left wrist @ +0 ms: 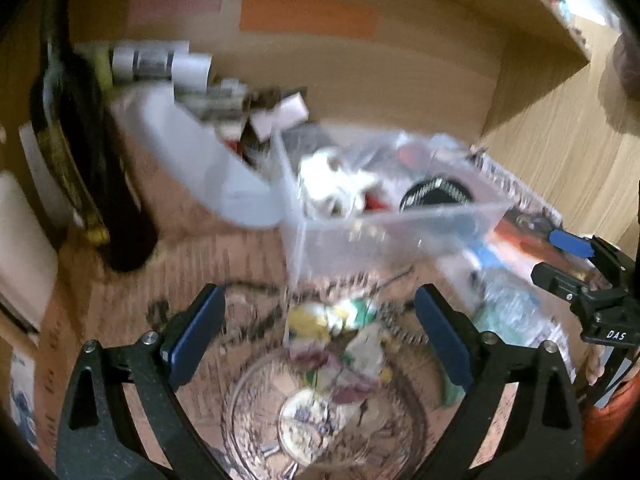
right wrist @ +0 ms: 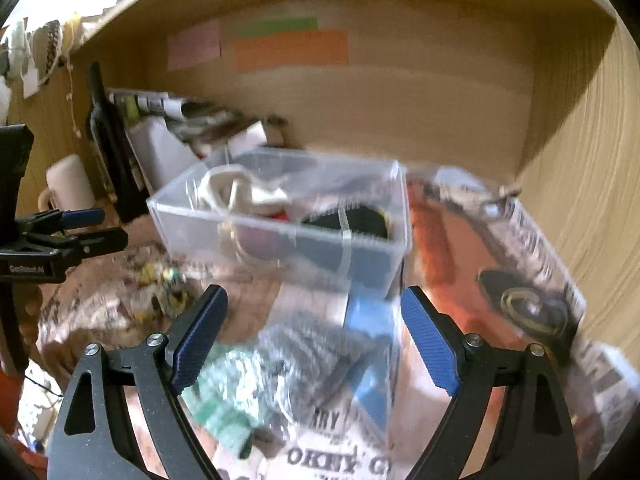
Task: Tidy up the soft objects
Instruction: 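Grasp the floral scrunchie with the left gripper while the right gripper grasps the grey mesh bag, then carry the scrunchie and mesh bag into the clear box and open both grippers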
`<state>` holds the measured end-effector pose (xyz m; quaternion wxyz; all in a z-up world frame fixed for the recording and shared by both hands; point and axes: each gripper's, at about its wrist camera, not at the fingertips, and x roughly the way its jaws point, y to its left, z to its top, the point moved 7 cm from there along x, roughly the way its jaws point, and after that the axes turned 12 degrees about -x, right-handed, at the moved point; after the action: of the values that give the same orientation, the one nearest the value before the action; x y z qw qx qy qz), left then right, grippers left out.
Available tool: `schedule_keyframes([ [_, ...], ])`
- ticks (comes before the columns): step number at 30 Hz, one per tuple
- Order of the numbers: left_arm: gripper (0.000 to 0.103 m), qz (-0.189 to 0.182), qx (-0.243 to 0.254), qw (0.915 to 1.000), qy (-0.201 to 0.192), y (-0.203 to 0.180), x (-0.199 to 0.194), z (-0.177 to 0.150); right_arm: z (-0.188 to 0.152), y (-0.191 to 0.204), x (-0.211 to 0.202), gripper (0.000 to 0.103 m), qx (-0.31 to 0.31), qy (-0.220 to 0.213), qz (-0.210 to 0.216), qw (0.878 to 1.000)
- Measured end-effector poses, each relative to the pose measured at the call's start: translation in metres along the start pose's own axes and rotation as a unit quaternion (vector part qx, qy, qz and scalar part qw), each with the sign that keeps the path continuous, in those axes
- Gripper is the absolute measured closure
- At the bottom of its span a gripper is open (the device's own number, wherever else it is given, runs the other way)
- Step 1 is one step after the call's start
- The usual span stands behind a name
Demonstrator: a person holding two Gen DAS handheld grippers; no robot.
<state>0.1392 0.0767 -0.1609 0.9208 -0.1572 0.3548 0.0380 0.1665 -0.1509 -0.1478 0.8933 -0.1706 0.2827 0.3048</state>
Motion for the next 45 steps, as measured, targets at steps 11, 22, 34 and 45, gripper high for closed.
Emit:
schedule_keyframes([
  [11, 0.006, 0.013, -0.004, 0.9981, 0.06, 0.006, 0.03, -0.044, -0.032, 0.001, 0.028, 0.022, 0.048, 0.053, 0.025, 0.997],
  [22, 0.05, 0.007, 0.001, 0.9982, 0.06, 0.004, 0.037, -0.044, -0.041, -0.009, 0.033, 0.057, 0.089, 0.055, 0.033, 0.994],
  [34, 0.081, -0.002, -0.01, 0.9992, 0.038, 0.006, 0.018, -0.034, -0.035, -0.012, 0.02, 0.077, 0.076, 0.033, 0.02, 0.996],
  [45, 0.081, -0.021, -0.006, 0.9989, -0.04, -0.006, -0.027, 0.009, 0.001, -0.018, -0.015, 0.077, 0.062, -0.031, -0.002, 0.998],
])
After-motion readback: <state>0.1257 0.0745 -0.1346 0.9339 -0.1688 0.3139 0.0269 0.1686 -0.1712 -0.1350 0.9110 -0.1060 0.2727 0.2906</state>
